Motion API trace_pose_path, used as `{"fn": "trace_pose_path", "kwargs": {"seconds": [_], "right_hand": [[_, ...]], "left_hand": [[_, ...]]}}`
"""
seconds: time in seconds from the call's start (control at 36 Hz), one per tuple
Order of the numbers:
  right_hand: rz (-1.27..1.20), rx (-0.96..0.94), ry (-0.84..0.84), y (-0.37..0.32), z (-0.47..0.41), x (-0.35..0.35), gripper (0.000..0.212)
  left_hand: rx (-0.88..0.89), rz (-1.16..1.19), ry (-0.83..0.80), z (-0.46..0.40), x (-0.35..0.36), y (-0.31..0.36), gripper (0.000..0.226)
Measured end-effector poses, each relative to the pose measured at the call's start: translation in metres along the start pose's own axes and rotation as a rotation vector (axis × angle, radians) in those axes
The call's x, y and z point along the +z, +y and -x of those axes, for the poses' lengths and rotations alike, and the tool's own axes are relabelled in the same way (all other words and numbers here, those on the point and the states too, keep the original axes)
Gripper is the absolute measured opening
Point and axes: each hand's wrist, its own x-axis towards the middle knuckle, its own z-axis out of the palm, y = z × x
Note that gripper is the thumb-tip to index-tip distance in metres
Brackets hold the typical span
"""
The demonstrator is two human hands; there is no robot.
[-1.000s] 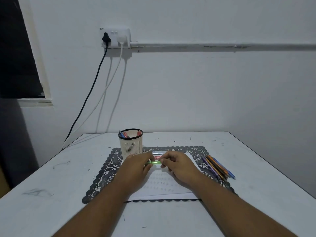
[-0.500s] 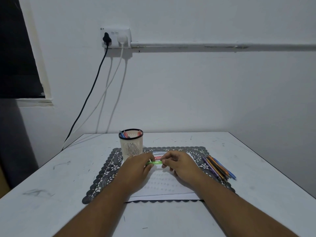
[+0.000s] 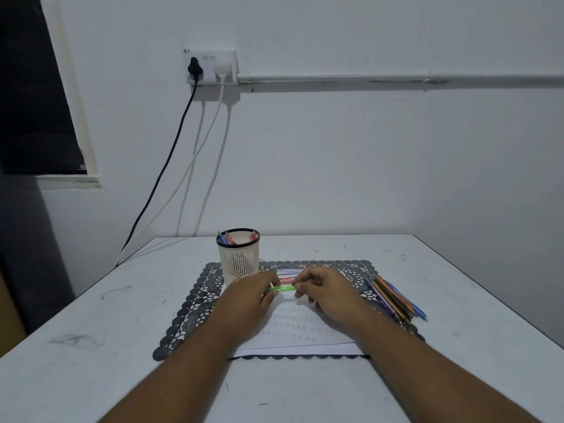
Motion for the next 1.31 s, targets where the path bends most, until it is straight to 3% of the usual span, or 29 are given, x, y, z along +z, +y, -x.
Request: {"fn": "trace_pose_path", "kwargs": {"seconds": [0.39, 0.72, 1.11, 1.31], "right_hand": [[0.051, 0.030, 0.093, 0.003, -0.001, -0.006, 0.032], [0.067, 0.037, 0.057, 0.003, 0.002, -0.002, 0.008], [0.471, -0.066, 0.071, -0.007, 0.006, -0.002, 0.012], [0.371, -0.040, 0.075, -0.002, 0.005, -0.001, 0.011]], "left_hand": [[-0.036, 0.040, 0.000, 0.002, -0.003, -0.001, 0.006], [-0.043, 0.040, -0.053, 0.001, -0.002, 0.000, 0.003], [-0.037, 0.036, -0.056, 0.001, -0.001, -0.001, 0.004], [-0.029, 0.035, -0.034, 0.001, -0.001, 0.000, 0.002]]}}
